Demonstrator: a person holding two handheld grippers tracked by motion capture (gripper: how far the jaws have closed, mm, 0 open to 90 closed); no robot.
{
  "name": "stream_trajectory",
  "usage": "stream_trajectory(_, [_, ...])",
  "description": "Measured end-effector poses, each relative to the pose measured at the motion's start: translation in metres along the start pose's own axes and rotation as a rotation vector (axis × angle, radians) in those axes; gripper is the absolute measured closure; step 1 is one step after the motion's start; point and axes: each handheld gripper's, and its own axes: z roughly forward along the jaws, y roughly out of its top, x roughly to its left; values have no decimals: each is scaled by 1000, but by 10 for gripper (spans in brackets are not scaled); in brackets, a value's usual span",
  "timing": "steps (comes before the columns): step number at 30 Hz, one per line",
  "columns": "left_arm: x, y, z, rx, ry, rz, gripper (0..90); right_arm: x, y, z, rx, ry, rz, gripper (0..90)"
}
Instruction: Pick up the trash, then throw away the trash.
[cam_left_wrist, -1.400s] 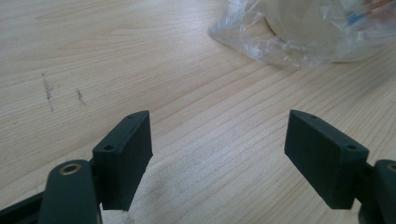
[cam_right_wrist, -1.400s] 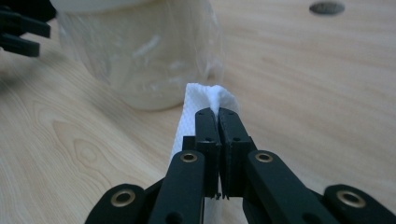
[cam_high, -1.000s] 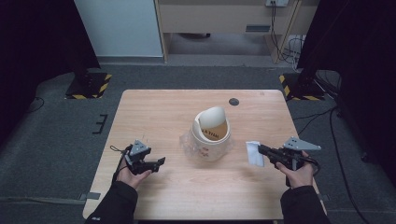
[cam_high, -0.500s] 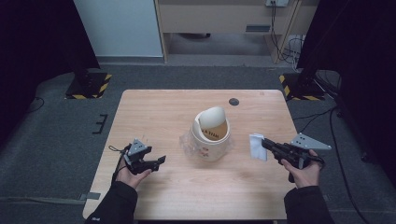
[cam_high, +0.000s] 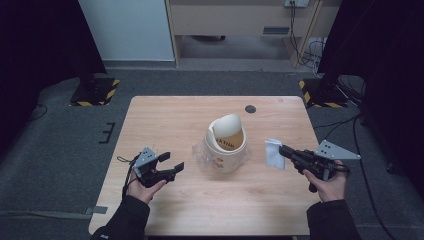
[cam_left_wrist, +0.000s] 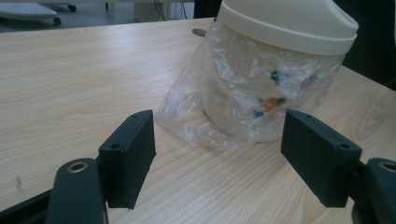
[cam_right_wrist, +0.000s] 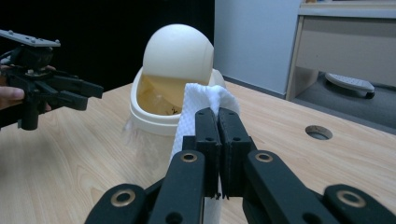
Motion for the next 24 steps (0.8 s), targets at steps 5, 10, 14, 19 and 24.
stream_trajectory(5, [0,-1,0,6,6,-4,256,0,2,-2,-6,-2,5,879])
stream_trajectory(10, [0,0,-3,-16,3,-15,260,0,2,-2,-9,5,8,879])
stream_trajectory(14, [-1,2,-4,-38,-6,-26,271,0,5,-3,-16,11,5,879])
stream_trajectory(19, [-7,11,-8,-100,-38,-33,278,2,10,-4,-44,42,1,879])
stream_trajectory(24, [-16,22,-12,-148,-81,-19,277,5,15,-4,-63,78,-10,879])
